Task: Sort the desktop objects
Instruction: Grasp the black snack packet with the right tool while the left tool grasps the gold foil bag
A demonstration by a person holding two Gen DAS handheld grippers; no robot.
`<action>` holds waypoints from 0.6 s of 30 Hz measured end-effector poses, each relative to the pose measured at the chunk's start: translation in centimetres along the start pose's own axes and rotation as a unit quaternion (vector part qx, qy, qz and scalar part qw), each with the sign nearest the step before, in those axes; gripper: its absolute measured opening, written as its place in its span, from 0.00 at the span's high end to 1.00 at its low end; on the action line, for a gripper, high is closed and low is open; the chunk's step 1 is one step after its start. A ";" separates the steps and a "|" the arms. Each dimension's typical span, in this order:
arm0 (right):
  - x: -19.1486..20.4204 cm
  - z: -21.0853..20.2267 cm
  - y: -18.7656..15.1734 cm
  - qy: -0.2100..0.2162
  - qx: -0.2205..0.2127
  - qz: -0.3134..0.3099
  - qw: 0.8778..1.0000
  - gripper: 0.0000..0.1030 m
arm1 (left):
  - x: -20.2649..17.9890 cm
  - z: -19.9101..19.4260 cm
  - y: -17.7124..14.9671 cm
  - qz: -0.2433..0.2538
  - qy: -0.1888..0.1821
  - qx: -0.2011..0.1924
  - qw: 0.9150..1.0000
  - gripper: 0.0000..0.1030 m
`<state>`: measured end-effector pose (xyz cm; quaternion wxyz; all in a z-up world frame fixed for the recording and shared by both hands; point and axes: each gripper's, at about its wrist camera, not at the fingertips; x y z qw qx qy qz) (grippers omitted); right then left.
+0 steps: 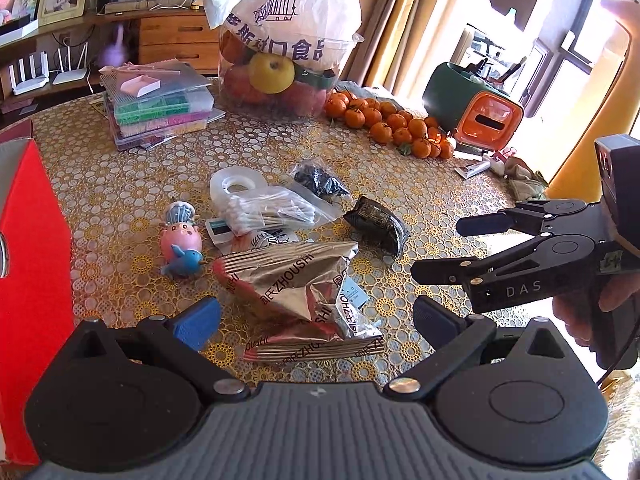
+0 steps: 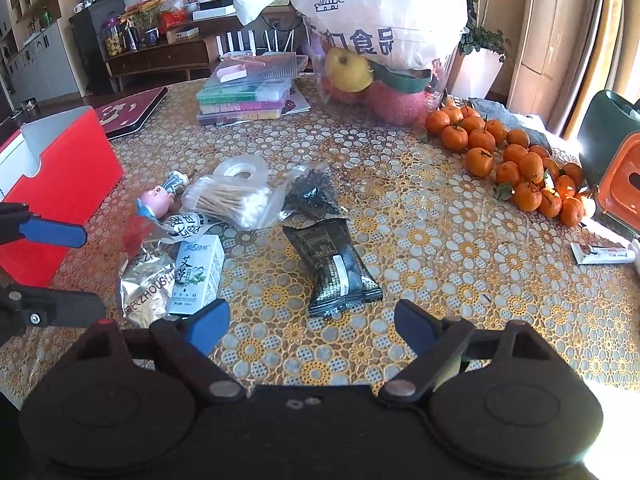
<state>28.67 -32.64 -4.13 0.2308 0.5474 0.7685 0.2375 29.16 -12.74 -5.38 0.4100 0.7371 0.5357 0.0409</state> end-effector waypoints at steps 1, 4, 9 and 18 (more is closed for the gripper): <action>0.0 0.4 0.1 0.000 0.001 -0.001 1.000 0.13 | 0.2 0.2 0.0 -0.002 0.001 0.000 1.000 0.00; 0.0 1.6 0.5 0.002 0.005 -0.002 1.000 0.13 | 0.9 1.0 -0.1 -0.014 -0.002 0.006 1.000 0.00; -0.1 3.2 1.2 -0.004 0.007 -0.004 1.000 0.14 | 1.3 1.7 -0.3 -0.016 -0.004 0.008 1.000 0.00; -0.3 5.5 1.6 -0.008 0.014 -0.003 1.000 0.21 | 2.6 3.1 -0.3 -0.032 -0.004 0.008 0.999 0.00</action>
Point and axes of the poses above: each gripper's, at about its wrist camera, not at the fingertips, and z roughly the way its jaws point, x to its left, y to its top, and after that the axes turned 11 degrees about -y, right-handed
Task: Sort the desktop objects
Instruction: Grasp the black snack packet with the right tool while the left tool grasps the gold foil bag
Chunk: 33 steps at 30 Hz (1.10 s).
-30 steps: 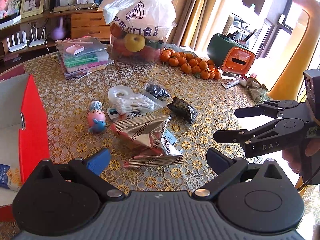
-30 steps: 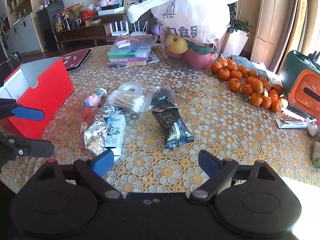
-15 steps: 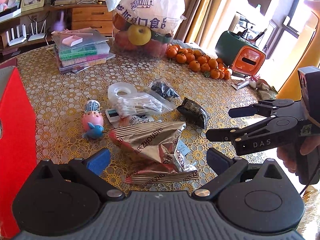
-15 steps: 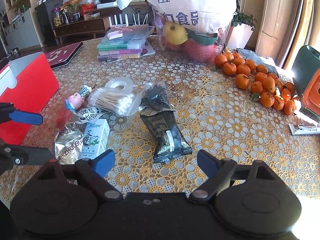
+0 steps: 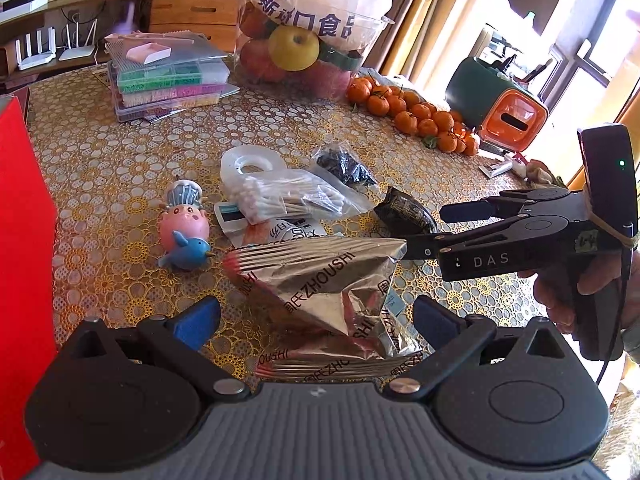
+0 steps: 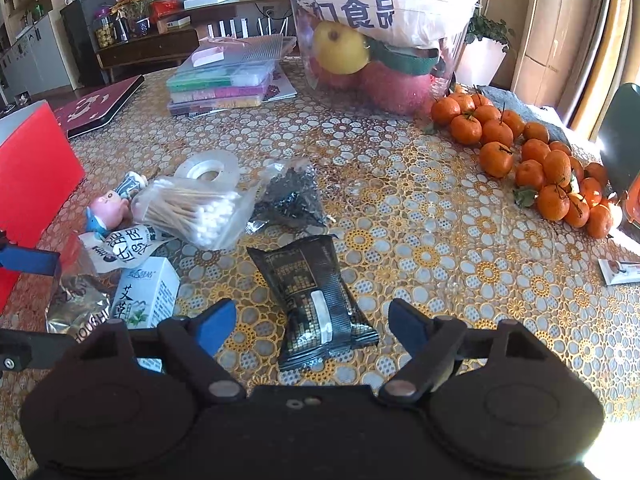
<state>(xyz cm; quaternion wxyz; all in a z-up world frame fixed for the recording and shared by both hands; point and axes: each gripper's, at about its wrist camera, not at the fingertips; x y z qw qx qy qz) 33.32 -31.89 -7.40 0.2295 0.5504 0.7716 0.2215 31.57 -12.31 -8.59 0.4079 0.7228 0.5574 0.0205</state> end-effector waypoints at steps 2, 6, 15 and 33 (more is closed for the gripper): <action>0.0 0.2 0.0 -0.001 -0.001 0.001 1.000 0.21 | 0.2 0.2 0.0 -0.001 -0.004 0.001 1.000 0.00; -0.1 0.7 0.0 0.000 0.002 0.006 1.000 0.21 | 0.5 0.5 -0.1 -0.005 -0.010 -0.002 1.000 0.01; -0.1 1.0 0.0 -0.011 -0.006 0.000 1.000 0.28 | 0.6 0.8 -0.2 -0.002 -0.010 -0.003 1.000 0.05; -0.2 0.1 0.0 -0.021 -0.017 0.014 1.000 0.62 | 0.4 0.1 -0.5 -0.015 -0.015 -0.020 1.000 0.41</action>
Point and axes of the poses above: each gripper's, at about its wrist camera, not at the fingertips, and z roughly the way its jaws point, x to its left, y to its top, and after that the axes turned 11 degrees about -y, right-handed
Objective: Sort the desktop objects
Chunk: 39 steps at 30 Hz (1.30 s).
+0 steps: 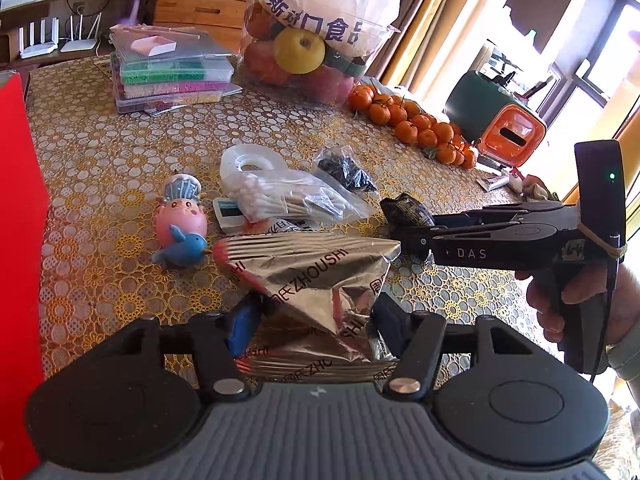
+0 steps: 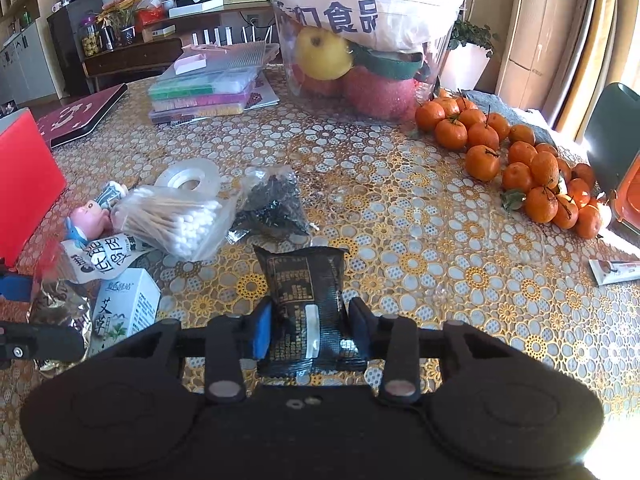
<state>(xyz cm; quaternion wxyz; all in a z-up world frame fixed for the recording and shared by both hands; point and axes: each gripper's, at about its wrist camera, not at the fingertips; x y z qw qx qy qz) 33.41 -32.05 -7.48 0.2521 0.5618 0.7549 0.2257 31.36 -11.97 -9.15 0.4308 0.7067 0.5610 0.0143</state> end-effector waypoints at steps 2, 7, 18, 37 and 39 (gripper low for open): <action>0.0 -0.4 0.0 0.001 -0.003 0.002 1.000 0.63 | 0.0 -0.1 0.0 -0.002 0.001 -0.001 1.000 0.43; 0.3 -1.6 -0.2 0.007 -0.005 0.000 1.000 0.63 | -0.4 -0.5 0.0 0.003 0.007 -0.001 1.000 0.45; 1.8 -5.6 -0.8 0.010 -0.019 -0.018 1.000 0.63 | -1.5 -2.4 -0.4 0.009 0.001 -0.003 1.000 0.55; 4.8 -11.7 -1.7 0.024 -0.031 -0.031 0.999 0.63 | -3.3 -8.2 -2.1 0.012 0.004 -0.032 0.999 0.56; 5.3 -12.6 -1.6 0.027 -0.035 -0.031 0.999 0.63 | -3.2 -9.2 -2.2 0.011 0.005 -0.038 0.999 0.56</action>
Point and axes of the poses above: each gripper's, at about its wrist camera, not at the fingertips, and z roughly the way its jaws point, x to its left, y to its top, and after that the axes turned 11 degrees about -y, right-handed
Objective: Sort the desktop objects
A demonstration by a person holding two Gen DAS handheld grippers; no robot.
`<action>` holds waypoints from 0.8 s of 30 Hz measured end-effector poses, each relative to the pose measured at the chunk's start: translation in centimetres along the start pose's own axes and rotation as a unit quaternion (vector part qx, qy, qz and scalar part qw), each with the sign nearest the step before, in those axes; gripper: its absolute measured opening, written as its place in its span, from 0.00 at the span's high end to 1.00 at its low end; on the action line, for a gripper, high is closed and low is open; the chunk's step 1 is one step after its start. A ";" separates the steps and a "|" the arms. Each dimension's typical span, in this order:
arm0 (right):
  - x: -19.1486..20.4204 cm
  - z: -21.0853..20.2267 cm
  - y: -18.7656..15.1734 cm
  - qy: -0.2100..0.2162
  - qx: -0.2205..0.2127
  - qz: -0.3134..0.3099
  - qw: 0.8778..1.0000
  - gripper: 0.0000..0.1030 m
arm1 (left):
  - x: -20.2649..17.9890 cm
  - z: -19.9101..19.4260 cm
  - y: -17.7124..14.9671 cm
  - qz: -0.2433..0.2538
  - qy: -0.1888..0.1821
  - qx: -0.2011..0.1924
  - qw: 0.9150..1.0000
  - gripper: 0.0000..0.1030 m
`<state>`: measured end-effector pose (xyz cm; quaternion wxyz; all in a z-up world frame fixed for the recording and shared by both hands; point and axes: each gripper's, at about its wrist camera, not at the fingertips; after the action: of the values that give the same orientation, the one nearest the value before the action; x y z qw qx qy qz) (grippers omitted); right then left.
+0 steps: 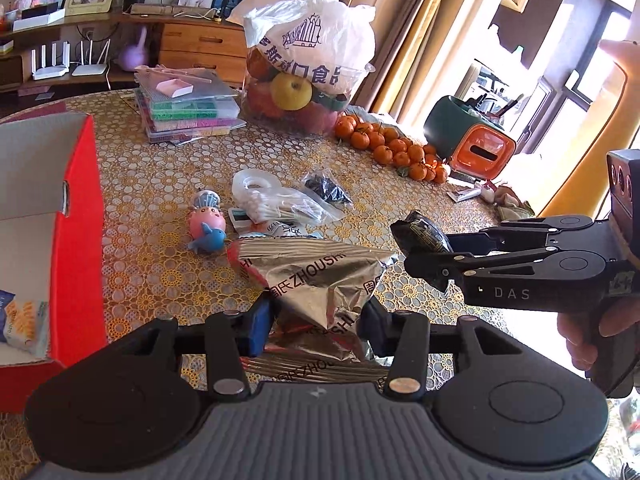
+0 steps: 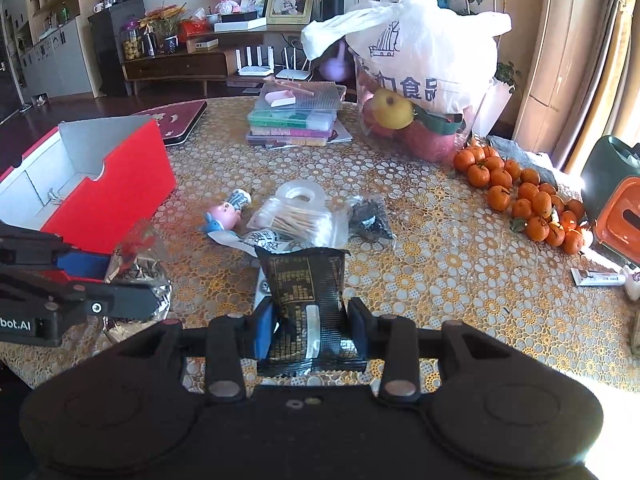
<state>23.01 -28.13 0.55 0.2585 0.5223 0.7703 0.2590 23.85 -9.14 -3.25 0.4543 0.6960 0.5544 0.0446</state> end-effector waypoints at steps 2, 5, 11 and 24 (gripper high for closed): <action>0.6 -0.7 0.3 0.002 -0.005 -0.004 1.000 0.63 | 0.2 -1.0 -0.1 -0.002 0.002 -0.007 1.000 0.56; 1.8 -1.8 0.8 0.004 -0.013 -0.013 1.000 0.63 | 0.6 -2.6 -0.1 -0.005 0.006 -0.017 1.000 0.56; 4.2 -3.4 1.8 0.012 -0.022 -0.027 0.999 0.63 | 1.3 -6.0 -0.3 -0.005 0.011 -0.035 0.999 0.56; 11.0 -5.7 4.7 0.036 -0.037 -0.058 0.997 0.63 | 4.8 -12.6 -0.5 -0.016 0.039 -0.055 0.998 0.56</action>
<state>18.79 -17.01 6.43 0.2641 0.4572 0.7980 0.2905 18.15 2.14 1.61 0.4706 0.6586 0.5796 0.0942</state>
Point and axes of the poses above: each gripper's, at about its wrist camera, not at the fingertips, and z roughly the way its jaws point, x to its left, y to its top, and after that the axes turned 11 degrees about -y, right-handed
